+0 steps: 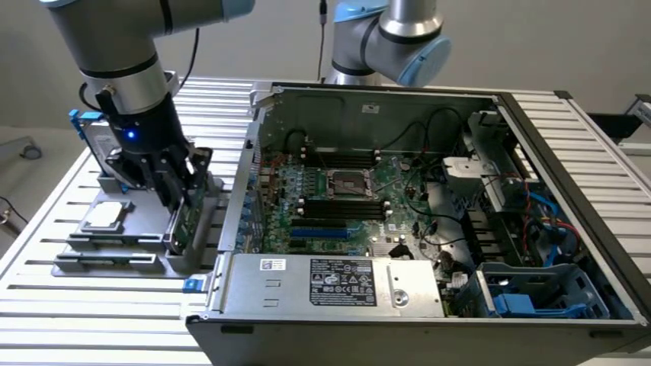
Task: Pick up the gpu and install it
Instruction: 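Pick up the gpu and move the gpu toward the slot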
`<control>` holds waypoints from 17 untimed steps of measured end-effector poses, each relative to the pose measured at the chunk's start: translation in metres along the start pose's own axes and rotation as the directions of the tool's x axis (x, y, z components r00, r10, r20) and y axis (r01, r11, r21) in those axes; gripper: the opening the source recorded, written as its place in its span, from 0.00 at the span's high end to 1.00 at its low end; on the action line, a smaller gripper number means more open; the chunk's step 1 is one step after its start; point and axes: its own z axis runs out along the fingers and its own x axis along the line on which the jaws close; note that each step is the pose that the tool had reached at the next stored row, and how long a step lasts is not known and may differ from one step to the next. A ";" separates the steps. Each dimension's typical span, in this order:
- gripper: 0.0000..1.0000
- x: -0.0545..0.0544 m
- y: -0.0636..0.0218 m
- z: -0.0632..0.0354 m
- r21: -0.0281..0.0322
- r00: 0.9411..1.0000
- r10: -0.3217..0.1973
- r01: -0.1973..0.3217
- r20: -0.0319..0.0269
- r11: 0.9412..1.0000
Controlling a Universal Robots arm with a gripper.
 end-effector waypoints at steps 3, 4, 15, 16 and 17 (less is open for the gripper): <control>0.58 0.000 0.0001 0.0028 0.000 1.000 0.000 0.000 0.009 1.000; 0.58 0.000 0.0001 0.0032 0.000 1.000 0.000 0.000 0.011 1.000; 0.58 0.001 0.0002 0.0055 -0.018 1.000 0.001 -0.001 0.016 1.000; 0.58 0.001 0.0002 0.0057 -0.020 1.000 0.001 -0.001 0.016 1.000; 0.58 0.001 0.0002 0.0058 -0.022 1.000 0.001 -0.001 0.016 1.000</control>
